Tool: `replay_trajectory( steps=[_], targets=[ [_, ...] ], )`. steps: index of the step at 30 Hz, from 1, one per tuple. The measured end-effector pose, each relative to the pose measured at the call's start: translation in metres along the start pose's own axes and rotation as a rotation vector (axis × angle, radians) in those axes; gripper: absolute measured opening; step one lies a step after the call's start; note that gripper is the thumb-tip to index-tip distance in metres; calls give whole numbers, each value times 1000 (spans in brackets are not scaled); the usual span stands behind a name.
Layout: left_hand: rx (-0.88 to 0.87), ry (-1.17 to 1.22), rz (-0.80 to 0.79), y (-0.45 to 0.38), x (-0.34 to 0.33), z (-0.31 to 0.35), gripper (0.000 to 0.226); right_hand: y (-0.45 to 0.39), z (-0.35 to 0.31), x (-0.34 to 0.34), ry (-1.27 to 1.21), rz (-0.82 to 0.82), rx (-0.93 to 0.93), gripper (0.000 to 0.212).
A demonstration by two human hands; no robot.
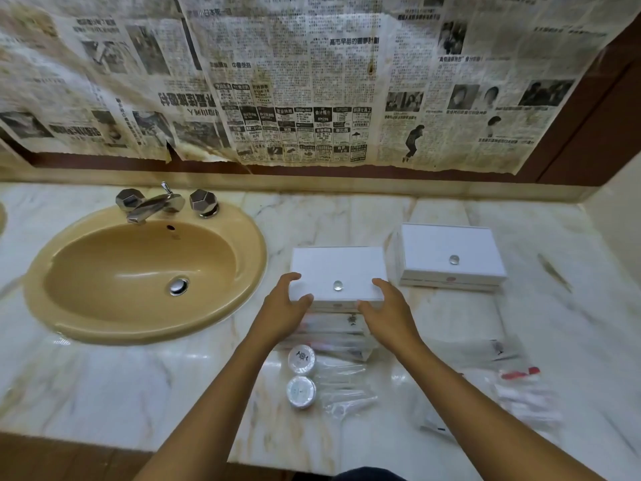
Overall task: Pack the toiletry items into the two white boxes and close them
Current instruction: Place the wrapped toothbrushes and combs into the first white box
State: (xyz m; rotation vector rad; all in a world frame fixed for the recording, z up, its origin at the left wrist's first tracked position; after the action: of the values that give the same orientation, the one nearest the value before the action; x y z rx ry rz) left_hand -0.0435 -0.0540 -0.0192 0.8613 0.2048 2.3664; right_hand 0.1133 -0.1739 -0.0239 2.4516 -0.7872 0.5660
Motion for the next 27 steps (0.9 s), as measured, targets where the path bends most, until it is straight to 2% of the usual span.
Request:
replay_trajectory(
  steps=[11, 14, 17, 20, 27],
  targets=[
    [-11, -61, 10, 29, -4, -16, 46, 34, 18, -5, 29, -18, 0, 58],
    [-8, -57, 13, 29, -2, -17, 46, 37, 17, -5, 249, 74, 45, 54],
    [-2, -48, 21, 27, 1, -15, 46, 34, 9, -8, 386, 162, 216, 45],
    [-5, -53, 35, 26, 3, -15, 44, 27, -1, -15, 492, 115, 298, 39],
    [-36, -72, 61, 24, 2, -15, 42, 8, -13, -29, 709, 30, 329, 33]
  ],
)
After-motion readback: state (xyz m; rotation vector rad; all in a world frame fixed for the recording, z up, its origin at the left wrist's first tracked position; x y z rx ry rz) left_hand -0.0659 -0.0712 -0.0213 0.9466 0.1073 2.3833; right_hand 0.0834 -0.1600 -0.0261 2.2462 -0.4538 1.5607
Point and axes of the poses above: each hand's wrist, its own y-axis away from the middle knuckle, its own x-axis out of the back of the hand, z = x × y, the point moved 1 cm from there along -y, towards the middle knuckle
